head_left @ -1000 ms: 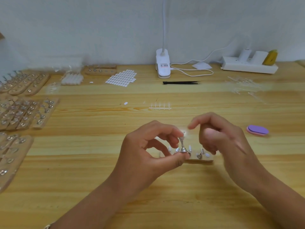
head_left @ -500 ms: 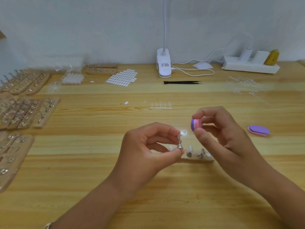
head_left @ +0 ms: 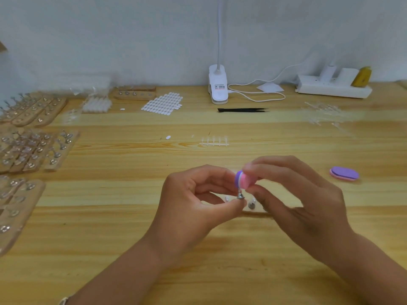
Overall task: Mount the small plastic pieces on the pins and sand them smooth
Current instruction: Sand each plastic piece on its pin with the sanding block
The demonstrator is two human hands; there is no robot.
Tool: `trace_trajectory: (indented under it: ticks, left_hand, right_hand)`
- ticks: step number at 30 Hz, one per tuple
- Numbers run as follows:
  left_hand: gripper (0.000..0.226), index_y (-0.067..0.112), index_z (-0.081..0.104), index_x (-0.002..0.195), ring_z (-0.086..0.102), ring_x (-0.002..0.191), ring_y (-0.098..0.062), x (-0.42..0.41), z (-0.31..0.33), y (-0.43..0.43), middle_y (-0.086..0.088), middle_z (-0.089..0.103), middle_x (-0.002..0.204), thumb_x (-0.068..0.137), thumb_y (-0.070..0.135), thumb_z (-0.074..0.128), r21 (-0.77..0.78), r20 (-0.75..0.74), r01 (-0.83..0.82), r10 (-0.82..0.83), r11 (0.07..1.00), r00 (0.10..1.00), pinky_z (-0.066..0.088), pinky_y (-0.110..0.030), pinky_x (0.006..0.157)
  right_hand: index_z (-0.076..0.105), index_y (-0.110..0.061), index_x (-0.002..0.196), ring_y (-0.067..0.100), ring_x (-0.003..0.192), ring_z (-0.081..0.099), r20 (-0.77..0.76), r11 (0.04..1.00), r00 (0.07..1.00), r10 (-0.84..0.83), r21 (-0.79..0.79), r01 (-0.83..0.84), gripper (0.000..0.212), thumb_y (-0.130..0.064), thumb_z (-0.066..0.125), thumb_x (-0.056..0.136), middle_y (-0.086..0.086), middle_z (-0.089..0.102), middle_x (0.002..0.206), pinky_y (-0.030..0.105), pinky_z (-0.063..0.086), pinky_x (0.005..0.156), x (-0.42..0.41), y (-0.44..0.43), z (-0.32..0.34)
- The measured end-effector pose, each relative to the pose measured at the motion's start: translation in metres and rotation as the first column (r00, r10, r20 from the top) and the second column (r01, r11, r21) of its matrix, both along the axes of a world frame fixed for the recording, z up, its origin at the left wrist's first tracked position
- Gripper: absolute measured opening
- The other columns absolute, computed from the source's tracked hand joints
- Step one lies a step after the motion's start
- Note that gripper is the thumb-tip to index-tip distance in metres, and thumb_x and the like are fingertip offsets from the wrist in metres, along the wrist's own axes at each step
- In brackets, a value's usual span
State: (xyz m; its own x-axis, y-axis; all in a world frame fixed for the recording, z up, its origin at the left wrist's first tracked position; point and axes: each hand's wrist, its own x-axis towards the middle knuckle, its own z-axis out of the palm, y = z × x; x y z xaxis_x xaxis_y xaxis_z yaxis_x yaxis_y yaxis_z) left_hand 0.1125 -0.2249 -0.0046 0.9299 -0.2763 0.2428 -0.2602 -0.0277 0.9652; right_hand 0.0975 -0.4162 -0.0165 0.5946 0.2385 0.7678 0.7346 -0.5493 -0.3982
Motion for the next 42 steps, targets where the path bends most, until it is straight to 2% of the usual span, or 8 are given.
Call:
trace_trajectory:
  ticks: [4, 10, 15, 21, 30, 34, 38, 42]
  left_hand:
    - [0.031, 0.021, 0.076, 0.086, 0.074, 0.077, -0.017, 0.0, 0.0, 0.0, 0.001, 0.076, 0.081, 0.064, 0.002, 0.085, -0.007, -0.011, 0.002, -0.003, 1.0, 1.0, 0.059, -0.026, 0.065]
    - [0.032, 0.021, 0.077, 0.088, 0.074, 0.078, -0.018, 0.002, 0.002, 0.0, -0.002, 0.076, 0.084, 0.065, 0.0, 0.085, -0.04, -0.037, 0.063, -0.065, 0.997, 0.997, 0.06, -0.029, 0.068]
    - [0.028, 0.017, 0.077, 0.086, 0.073, 0.074, -0.02, 0.003, 0.001, 0.002, -0.006, 0.075, 0.081, 0.063, 0.003, 0.084, -0.063, -0.09, 0.02, -0.025, 0.998, 0.996, 0.061, -0.033, 0.066]
    - [0.031, 0.021, 0.077, 0.088, 0.074, 0.075, -0.014, 0.001, 0.001, 0.0, 0.001, 0.076, 0.08, 0.066, 0.0, 0.085, 0.019, -0.026, 0.05, -0.049, 0.999, 0.998, 0.057, -0.022, 0.065]
    - [0.029, 0.018, 0.077, 0.088, 0.074, 0.077, -0.019, 0.003, 0.002, 0.0, -0.002, 0.076, 0.082, 0.067, -0.001, 0.083, 0.002, -0.033, 0.053, -0.053, 0.999, 0.998, 0.06, -0.029, 0.068]
    - [0.028, 0.018, 0.077, 0.086, 0.074, 0.076, -0.022, 0.002, 0.002, 0.002, -0.005, 0.075, 0.081, 0.063, 0.004, 0.085, -0.04, -0.07, 0.029, -0.032, 0.999, 0.997, 0.059, -0.029, 0.068]
    - [0.032, 0.013, 0.078, 0.091, 0.073, 0.08, -0.025, 0.003, 0.002, 0.001, -0.013, 0.075, 0.084, 0.063, 0.001, 0.085, -0.123, -0.21, 0.141, -0.164, 0.982, 0.964, 0.06, -0.034, 0.074]
    - [0.031, 0.014, 0.078, 0.086, 0.071, 0.075, -0.024, 0.003, 0.003, 0.001, -0.009, 0.073, 0.078, 0.058, 0.006, 0.088, -0.17, -0.265, 0.14, -0.182, 0.975, 0.947, 0.056, -0.026, 0.066]
  right_hand:
    - [0.066, -0.008, 0.117, 0.014, 0.105, 0.066, 0.02, 0.995, 0.999, -0.029, -0.095, 0.031, 0.023, -0.006, 0.068, 0.094, 0.006, 0.069, 0.11, 0.027, 0.053, 0.092, 0.003, -0.005, -0.004]
    - [0.064, -0.011, 0.117, 0.008, 0.108, 0.065, 0.06, 0.999, 0.998, -0.034, -0.029, 0.035, 0.024, -0.007, 0.067, 0.093, 0.002, 0.068, 0.111, 0.018, 0.048, 0.096, 0.002, -0.002, -0.005]
    - [0.065, -0.01, 0.117, 0.012, 0.104, 0.065, 0.031, 0.994, 0.997, -0.077, -0.075, 0.079, 0.024, -0.008, 0.065, 0.093, 0.004, 0.068, 0.108, 0.024, 0.052, 0.094, 0.007, -0.01, -0.006]
    - [0.066, -0.007, 0.117, 0.013, 0.103, 0.066, 0.088, 0.997, 0.996, -0.016, -0.078, 0.023, 0.021, -0.008, 0.067, 0.095, 0.007, 0.068, 0.109, 0.022, 0.052, 0.091, 0.001, 0.001, -0.008]
    - [0.068, -0.006, 0.116, 0.014, 0.104, 0.067, 0.087, 0.997, 0.996, -0.005, -0.074, 0.011, 0.02, -0.008, 0.066, 0.096, 0.007, 0.069, 0.109, 0.025, 0.053, 0.092, 0.002, 0.0, -0.009]
    - [0.069, -0.007, 0.113, 0.012, 0.102, 0.066, 0.055, 0.99, 0.993, -0.106, -0.091, 0.11, 0.021, -0.005, 0.068, 0.093, 0.002, 0.068, 0.108, 0.029, 0.054, 0.09, 0.01, -0.013, -0.008]
    - [0.065, -0.011, 0.118, 0.008, 0.109, 0.064, 0.103, 1.0, 0.994, -0.019, -0.016, 0.021, 0.022, -0.008, 0.066, 0.096, 0.004, 0.067, 0.111, 0.019, 0.048, 0.097, 0.001, 0.001, -0.009]
    - [0.066, -0.012, 0.115, 0.008, 0.105, 0.063, 0.074, 0.993, 0.992, -0.099, -0.062, 0.103, 0.021, -0.008, 0.065, 0.095, 0.001, 0.066, 0.108, 0.022, 0.052, 0.093, 0.008, -0.009, -0.009]
